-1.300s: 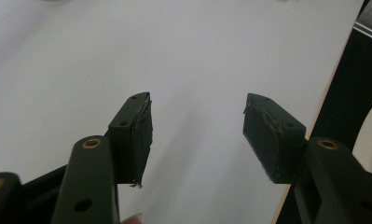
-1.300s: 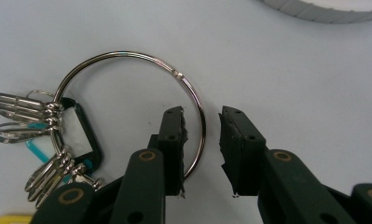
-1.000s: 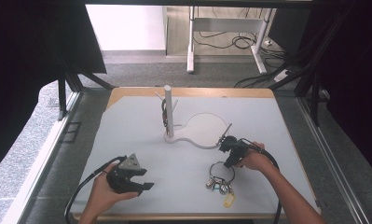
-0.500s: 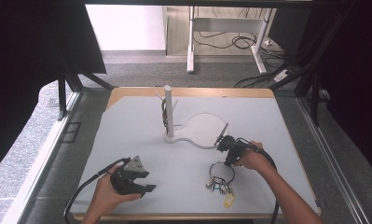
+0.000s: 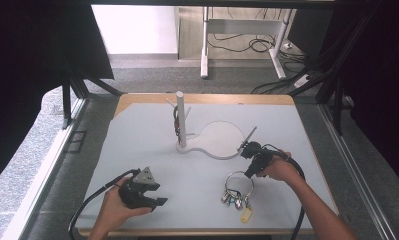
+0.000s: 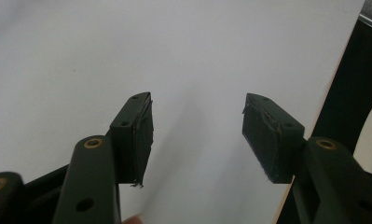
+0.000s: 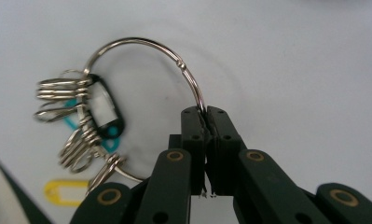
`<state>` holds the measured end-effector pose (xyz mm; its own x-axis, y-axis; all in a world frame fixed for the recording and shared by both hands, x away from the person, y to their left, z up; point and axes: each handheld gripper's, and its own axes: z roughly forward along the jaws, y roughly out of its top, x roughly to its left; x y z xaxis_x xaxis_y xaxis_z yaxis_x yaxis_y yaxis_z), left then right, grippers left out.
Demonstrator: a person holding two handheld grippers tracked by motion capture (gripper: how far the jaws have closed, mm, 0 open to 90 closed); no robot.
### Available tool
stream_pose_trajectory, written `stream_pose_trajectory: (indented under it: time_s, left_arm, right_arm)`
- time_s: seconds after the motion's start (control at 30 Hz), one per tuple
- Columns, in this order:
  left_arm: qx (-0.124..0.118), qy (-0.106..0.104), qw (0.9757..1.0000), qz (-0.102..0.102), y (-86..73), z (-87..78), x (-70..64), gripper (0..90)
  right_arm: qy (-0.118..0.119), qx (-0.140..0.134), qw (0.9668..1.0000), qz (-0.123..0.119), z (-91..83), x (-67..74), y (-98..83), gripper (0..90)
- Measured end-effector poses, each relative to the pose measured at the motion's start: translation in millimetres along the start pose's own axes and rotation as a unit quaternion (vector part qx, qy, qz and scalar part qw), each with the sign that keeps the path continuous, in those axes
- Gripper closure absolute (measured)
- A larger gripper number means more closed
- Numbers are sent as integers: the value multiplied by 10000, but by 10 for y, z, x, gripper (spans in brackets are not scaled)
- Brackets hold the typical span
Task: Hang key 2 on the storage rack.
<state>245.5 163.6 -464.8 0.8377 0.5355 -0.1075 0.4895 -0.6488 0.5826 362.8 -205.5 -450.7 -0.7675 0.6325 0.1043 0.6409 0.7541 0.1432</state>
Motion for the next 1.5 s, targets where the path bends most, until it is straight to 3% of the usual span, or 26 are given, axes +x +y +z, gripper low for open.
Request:
stream_pose_trajectory:
  time_s: [0.1, 0.4, 0.67, 0.73, 1.03, 1.23, 1.5]
  left_arm:
    - [-18, 0, 10000, -8, -1, -9, -2, 437]
    - [-58, -9, 10000, -21, -3, -17, -5, 436]
    - [-61, -6, 10000, -16, -4, -24, -10, 435]
    - [-52, -12, 10000, -4, -5, -23, -10, 434]
    - [-42, -14, 10000, -7, -6, -22, -10, 433]
    - [-47, -17, 10000, -3, -9, -27, -13, 433]
    - [-39, -12, 10000, -22, -10, -8, -18, 433]
  right_arm:
    - [108, -99, 9999, 27, -143, 33, -57, 862]
    - [266, -114, 9992, -264, -399, 258, -169, 861]
    - [357, 0, 9983, -458, -469, 417, -186, 851]
    - [482, 36, 9976, -502, -453, 441, -198, 839]
    - [738, 273, 9956, -505, -311, 457, -194, 861]
    - [778, 323, 9956, -414, -342, 434, -158, 866]
    - [721, 322, 9966, -244, -489, 292, -128, 868]
